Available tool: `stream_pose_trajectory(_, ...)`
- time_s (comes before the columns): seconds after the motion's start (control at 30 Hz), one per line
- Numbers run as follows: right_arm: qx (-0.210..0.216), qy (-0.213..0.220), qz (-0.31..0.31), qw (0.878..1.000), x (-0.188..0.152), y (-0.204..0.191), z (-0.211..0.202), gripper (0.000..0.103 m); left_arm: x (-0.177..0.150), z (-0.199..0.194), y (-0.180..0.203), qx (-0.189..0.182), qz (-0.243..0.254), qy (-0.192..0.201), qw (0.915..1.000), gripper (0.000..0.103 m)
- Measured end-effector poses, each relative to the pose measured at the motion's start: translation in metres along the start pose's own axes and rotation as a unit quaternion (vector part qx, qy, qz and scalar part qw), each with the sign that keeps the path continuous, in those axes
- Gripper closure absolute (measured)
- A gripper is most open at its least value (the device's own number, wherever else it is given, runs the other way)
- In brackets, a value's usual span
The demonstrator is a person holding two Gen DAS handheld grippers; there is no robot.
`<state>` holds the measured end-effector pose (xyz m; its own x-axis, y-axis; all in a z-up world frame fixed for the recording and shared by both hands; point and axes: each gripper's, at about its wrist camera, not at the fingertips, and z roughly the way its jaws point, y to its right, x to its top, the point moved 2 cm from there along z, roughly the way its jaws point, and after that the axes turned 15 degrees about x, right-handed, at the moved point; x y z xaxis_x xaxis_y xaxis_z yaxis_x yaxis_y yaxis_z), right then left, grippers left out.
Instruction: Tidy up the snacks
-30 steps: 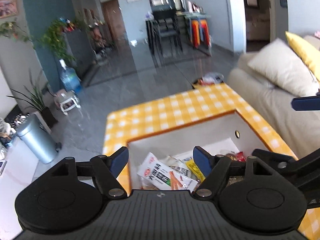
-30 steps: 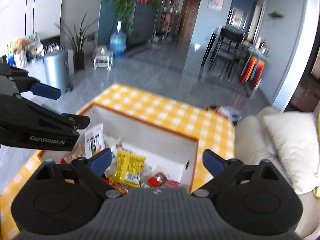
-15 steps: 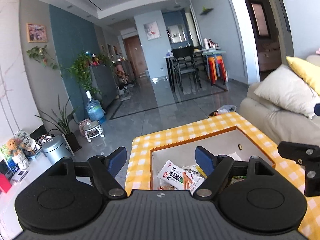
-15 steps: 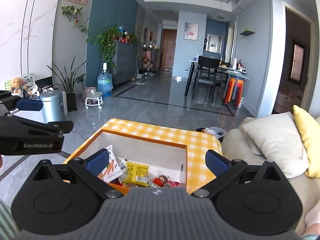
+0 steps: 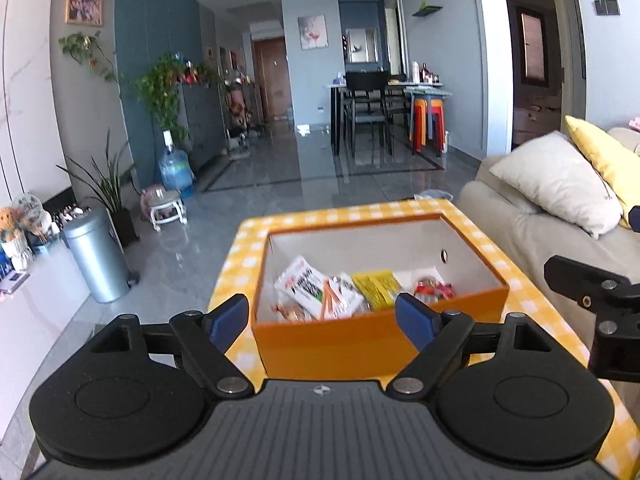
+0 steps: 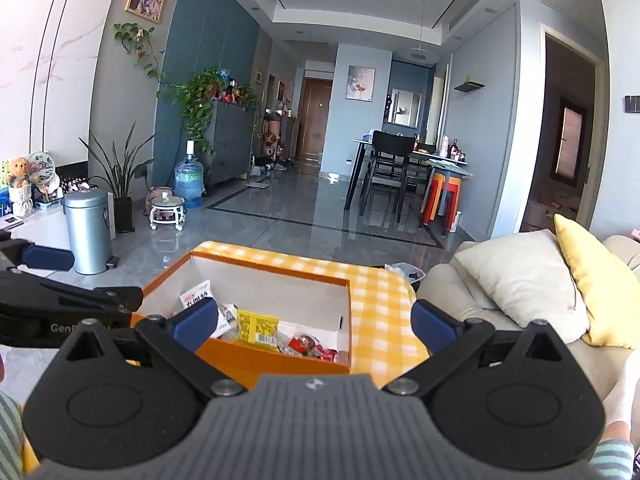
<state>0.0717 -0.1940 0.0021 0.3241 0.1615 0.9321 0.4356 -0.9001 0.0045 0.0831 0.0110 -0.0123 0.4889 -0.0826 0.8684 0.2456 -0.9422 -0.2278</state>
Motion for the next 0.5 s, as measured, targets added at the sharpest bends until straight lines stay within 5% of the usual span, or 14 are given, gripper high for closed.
stream_pose_trajectory(0.5, 0.001, -0.061, 0.033, 0.998, -0.035, 0.007, 0.03, 0.004, -0.029, 0.015, 0.011, 0.009, 0.026, -0.067, 0.9973, 0.006)
